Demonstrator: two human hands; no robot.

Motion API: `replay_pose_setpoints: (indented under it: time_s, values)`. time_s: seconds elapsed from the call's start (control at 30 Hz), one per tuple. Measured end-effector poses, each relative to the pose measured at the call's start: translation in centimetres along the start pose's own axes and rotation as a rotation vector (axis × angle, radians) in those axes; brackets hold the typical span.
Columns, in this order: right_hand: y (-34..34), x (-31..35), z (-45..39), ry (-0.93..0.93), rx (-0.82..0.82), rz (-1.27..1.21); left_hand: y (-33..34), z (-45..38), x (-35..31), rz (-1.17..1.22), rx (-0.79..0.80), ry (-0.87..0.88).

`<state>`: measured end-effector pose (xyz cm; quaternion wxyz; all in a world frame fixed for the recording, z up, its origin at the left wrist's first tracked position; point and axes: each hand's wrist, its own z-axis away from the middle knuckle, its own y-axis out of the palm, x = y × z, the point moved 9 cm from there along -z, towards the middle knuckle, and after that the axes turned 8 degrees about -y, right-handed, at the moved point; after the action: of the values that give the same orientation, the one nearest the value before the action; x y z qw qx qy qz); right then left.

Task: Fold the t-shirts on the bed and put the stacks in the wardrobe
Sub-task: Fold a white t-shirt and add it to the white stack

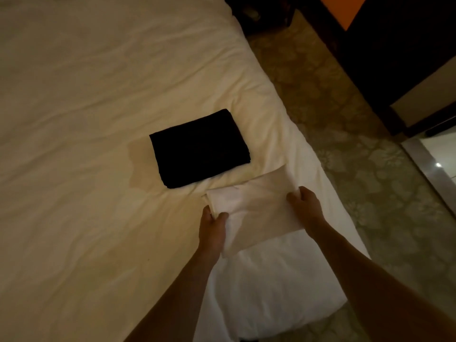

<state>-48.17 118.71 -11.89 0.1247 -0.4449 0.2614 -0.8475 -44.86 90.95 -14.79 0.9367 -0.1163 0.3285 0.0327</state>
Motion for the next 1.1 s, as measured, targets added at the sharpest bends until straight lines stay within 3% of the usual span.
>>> replay_pose_setpoints:
  time_s: [0.07,0.17,0.4,0.63,0.7,0.77,0.87,0.93,1.0,1.1]
  values:
    - [-0.5,-0.5,-0.3,-0.013,-0.042,0.106,1.0,-0.8,0.7,-0.072,0.031,-0.017]
    - [-0.1,-2.5,-0.5,-0.024,0.042,0.194,1.2,-1.3,1.7,-0.206,0.015,0.000]
    - [1.6,-2.5,-1.6,-0.093,0.128,0.282,-0.8,-2.0,2.5,-0.361,-0.139,0.065]
    - [2.2,-3.9,-2.0,-0.024,0.011,0.354,-0.6,-3.0,3.3,-0.482,-0.162,0.129]
    - [2.1,-4.0,-1.5,-0.032,-0.036,0.513,-1.2,-1.9,2.1,-0.523,-0.252,0.209]
    - [1.8,-2.9,-0.9,-0.149,-0.097,0.712,-1.0,-0.2,0.3,-0.691,-0.341,0.448]
    - [3.3,-1.1,-0.1,-0.441,-0.016,0.893,0.9,0.3,0.9,-0.999,-0.259,0.637]
    - [4.1,-1.4,0.3,-0.428,0.092,0.911,0.9,-0.3,1.6,-1.021,-0.196,0.562]
    - [3.9,-1.4,0.9,-0.359,0.105,0.925,0.5,-0.1,1.4,-1.010,-0.157,0.527]
    - [4.5,1.6,2.6,-0.398,0.138,0.959,-1.0,1.8,-0.6,-0.936,-0.169,0.538]
